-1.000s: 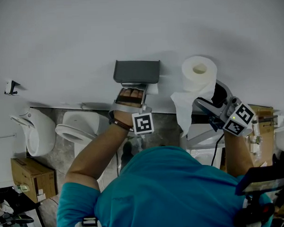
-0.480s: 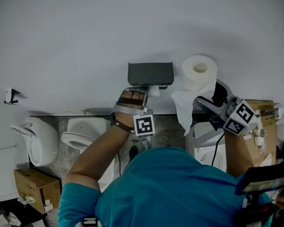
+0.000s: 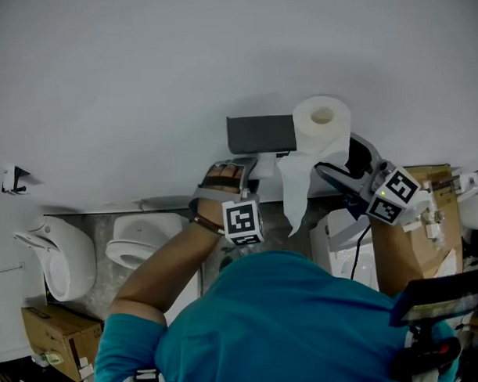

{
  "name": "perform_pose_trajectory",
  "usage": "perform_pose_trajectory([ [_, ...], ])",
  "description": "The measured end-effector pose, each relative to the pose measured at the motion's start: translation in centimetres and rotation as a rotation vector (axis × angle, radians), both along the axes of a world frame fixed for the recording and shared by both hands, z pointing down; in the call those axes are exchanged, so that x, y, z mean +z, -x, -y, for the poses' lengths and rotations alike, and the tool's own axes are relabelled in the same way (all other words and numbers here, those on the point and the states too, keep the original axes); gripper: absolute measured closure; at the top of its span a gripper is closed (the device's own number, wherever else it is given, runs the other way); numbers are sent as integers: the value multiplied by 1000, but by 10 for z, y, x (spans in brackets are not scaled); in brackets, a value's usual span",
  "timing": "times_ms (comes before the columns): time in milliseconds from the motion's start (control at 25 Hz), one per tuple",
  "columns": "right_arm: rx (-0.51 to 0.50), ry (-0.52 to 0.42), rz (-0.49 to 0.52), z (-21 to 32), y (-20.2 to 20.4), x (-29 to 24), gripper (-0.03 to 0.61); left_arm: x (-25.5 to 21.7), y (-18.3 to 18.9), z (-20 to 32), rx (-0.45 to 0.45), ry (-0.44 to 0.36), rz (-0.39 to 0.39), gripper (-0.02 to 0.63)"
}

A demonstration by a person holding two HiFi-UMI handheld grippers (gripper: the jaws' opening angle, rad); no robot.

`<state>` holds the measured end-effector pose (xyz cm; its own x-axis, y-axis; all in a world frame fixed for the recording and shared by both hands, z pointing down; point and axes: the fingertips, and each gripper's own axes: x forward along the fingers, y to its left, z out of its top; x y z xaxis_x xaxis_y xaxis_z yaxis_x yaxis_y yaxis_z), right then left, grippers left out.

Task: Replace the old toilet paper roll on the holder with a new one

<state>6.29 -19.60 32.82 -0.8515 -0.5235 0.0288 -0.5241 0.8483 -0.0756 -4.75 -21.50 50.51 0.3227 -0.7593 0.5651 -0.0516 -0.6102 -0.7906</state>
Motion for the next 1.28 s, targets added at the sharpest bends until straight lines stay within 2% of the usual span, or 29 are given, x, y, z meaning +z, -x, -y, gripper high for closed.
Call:
perform_pose_trajectory([
  [240, -23, -6, -89, 21, 19, -8, 216, 1, 16, -2, -37, 34, -14, 377],
  [480, -37, -32, -234, 44, 34, -15, 215, -5, 35, -16, -78, 102, -78, 359],
  [600, -36, -72, -261, 52, 40, -32, 215, -5, 51, -28, -107, 155, -120, 354],
  [760, -33, -104, -235, 58, 51, -60, 215, -5, 79, -43, -176, 215, -201, 354],
  [920, -15, -73, -131, 62, 68, -68, 215, -12, 101, -54, -248, 249, -308, 354],
  [1080, 18, -3, -58, 66, 75, -34, 215, -12, 103, -64, -268, 277, -359, 354],
  [1280, 86, 41, -61, 64, 72, 19, 215, -7, 101, -69, -274, 301, -375, 354],
])
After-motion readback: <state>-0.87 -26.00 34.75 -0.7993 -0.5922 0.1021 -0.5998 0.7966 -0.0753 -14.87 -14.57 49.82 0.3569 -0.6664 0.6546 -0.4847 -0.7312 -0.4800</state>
